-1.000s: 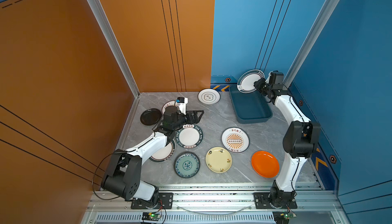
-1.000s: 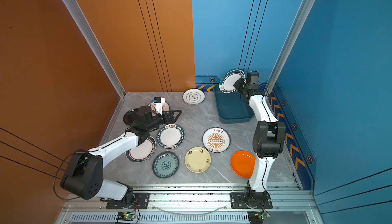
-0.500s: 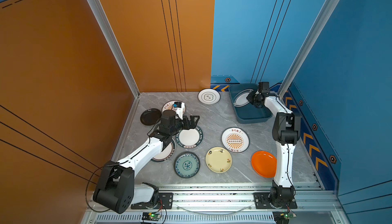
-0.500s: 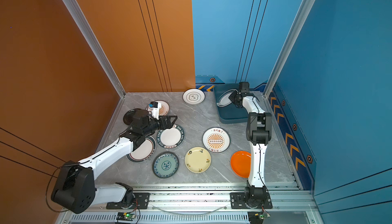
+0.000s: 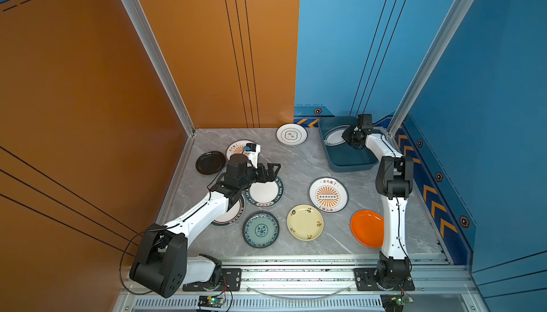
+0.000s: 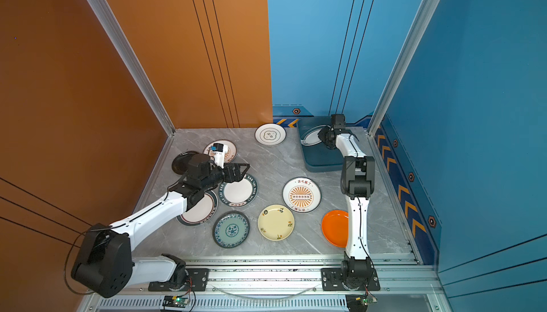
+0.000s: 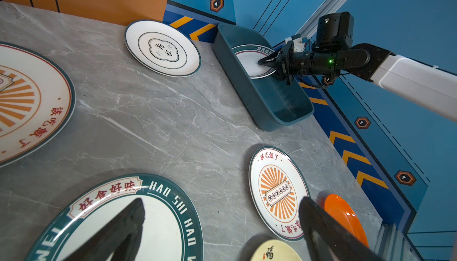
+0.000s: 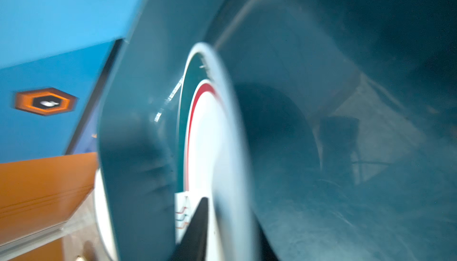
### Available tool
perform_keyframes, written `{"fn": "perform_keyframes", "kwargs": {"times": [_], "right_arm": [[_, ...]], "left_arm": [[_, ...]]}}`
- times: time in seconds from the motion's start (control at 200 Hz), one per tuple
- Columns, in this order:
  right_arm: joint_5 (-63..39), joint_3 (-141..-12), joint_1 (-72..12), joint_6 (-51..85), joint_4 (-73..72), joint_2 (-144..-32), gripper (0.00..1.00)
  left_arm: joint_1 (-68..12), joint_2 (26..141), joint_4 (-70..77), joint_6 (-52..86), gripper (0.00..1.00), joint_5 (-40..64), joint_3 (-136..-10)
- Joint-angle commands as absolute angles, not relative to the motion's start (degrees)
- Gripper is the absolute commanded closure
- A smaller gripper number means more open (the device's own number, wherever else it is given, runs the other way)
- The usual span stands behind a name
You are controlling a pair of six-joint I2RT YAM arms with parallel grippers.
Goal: Place the plates into the plastic bin on the countertop
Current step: Place the plate in the plastic bin.
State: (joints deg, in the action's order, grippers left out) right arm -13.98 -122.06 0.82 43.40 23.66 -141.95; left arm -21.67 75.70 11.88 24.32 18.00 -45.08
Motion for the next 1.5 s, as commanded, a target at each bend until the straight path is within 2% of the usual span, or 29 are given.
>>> {"fn": "perform_keyframes", "kwargs": {"times": [0.0,0.23,0.471,0.506,0.831,1.217,1.357,1.492], "right_arm": [[-9.89,-126.21,0.19,40.40,30.56,-144.48,0.64],[-6.02,-130.66,-0.08,37.05,36.67,-146.57,0.57],[-4.55,-136.83,-1.04,34.01,42.06,-149.21,0.41],[-3.67,-137.84,-1.30,33.48,43.29,-149.54,0.37],[2.96,-137.77,-2.52,29.82,46.85,-146.46,0.34],[14.31,-129.61,-5.93,23.10,45.81,-128.39,0.33],[11.75,-115.33,-6.92,22.65,39.47,-114.76,0.34],[6.85,-99.62,-7.19,23.36,33.06,-101.50,0.35]], "left_arm": [[-22.88,74.37,8.43,19.71,0.02,19.50,-46.23],[-22.15,71.32,12.90,22.49,0.02,19.59,-41.92],[-23.87,72.10,7.98,20.57,0.02,20.33,-44.21],[-24.20,71.97,7.50,20.26,0.02,19.63,-44.42],[-27.59,70.35,0.20,15.69,0.02,14.27,-46.98],[-32.82,73.29,-5.69,12.40,0.02,10.59,-49.73],[-35.57,76.24,-10.34,14.10,0.00,10.74,-50.52],[-39.41,77.05,-10.33,18.54,0.08,12.64,-47.75]]}}
